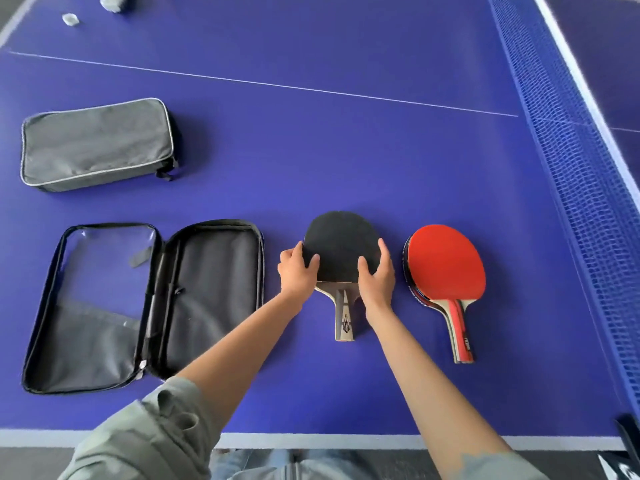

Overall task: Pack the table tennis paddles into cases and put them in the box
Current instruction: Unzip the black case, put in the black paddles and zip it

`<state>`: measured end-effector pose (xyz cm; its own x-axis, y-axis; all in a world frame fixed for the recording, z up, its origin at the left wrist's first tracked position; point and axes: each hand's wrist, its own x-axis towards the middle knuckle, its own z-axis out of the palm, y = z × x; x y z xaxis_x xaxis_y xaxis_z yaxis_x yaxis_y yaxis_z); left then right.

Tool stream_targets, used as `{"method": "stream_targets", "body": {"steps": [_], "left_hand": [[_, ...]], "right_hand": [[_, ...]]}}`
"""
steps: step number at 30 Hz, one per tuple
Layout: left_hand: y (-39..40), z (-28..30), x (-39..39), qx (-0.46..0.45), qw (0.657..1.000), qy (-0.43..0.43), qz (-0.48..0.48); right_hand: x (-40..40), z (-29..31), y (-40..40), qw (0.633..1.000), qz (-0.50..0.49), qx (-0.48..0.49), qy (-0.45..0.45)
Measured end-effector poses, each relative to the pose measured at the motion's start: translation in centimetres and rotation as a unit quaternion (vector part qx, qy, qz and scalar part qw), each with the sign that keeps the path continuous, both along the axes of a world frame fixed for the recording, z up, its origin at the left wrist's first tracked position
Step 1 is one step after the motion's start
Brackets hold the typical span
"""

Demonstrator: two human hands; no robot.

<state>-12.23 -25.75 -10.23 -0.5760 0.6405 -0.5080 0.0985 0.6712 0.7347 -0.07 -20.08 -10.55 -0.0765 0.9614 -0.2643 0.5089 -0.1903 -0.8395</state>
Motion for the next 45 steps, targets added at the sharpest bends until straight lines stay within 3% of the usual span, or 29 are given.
{"method": "stream_targets", "body": {"steps": [4, 8, 16, 27, 36, 45], "left_hand": [[0.5, 0.8, 0.1, 0.042, 0.991, -0.071, 0.102], [0.4, 2.3, -0.2, 0.092, 0.982, -0.11, 0.126], [-1.9, 5.4, -3.1, 0.147, 0.985, -0.031, 0.085], [-13.4, 5.4, -14.2, 0.115, 0.983, -0.047, 0.136], [-16.4, 2.1, -17.1, 0.006, 0.999, 0.042, 0.028], [-15.9, 2.2, -17.2, -0.059, 0.988, 0.136, -0.046]], "right_hand": [[-0.1, -0.1, -0.1, 0.997, -0.048, -0.031, 0.056], [0.1, 0.6, 0.4, 0.983, -0.084, -0.084, 0.142], [-2.5, 3.3, -1.2, 0.974, -0.073, -0.1, 0.189], [-13.7, 3.4, -11.5, 0.964, -0.052, -0.106, 0.238], [-15.8, 0.5, -16.4, 0.983, -0.039, -0.094, 0.153], [-16.2, -0.3, -16.5, 0.995, 0.1, 0.002, -0.031]]}}
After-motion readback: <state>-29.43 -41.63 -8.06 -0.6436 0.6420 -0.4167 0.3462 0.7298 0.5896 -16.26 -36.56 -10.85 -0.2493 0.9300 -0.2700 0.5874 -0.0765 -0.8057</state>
